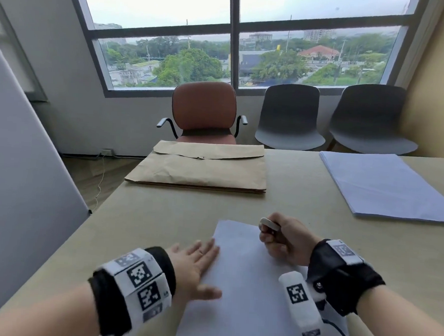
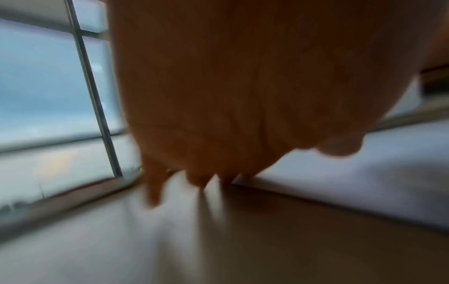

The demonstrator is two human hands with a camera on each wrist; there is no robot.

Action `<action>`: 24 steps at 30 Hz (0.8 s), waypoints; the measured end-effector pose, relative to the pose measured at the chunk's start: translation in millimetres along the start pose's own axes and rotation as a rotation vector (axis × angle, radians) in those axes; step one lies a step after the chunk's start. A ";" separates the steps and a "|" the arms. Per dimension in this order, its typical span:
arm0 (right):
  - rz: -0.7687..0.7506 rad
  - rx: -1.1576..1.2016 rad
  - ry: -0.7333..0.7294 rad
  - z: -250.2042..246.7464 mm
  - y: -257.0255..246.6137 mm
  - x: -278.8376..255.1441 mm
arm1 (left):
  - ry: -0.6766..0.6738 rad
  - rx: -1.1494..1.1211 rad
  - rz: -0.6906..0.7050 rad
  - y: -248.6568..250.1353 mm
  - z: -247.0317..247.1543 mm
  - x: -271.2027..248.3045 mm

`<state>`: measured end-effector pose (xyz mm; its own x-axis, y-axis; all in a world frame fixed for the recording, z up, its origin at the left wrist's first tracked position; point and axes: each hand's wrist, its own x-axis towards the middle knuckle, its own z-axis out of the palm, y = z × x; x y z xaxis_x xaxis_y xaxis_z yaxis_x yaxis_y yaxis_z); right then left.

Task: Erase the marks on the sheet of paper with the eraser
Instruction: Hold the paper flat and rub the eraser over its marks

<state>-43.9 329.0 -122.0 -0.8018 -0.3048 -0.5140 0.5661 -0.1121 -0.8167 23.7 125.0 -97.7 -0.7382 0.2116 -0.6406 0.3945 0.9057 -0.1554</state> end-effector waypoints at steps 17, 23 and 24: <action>-0.020 0.188 -0.154 -14.1 3.8 5.8 | 0.044 0.041 -0.329 -3.5 6.5 -4.1; -0.029 0.242 -0.226 -19.6 5.7 9.2 | 0.212 -0.069 0.138 33.9 -20.7 -0.1; -0.033 0.252 -0.266 -19.6 6.1 8.6 | 0.198 -0.082 0.211 44.8 -21.6 3.1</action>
<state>-51.1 344.2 -136.6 -0.7611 -0.5290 -0.3753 0.5969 -0.3448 -0.7245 27.3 174.2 -90.4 -0.7401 0.4581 -0.4922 0.5107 0.8592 0.0317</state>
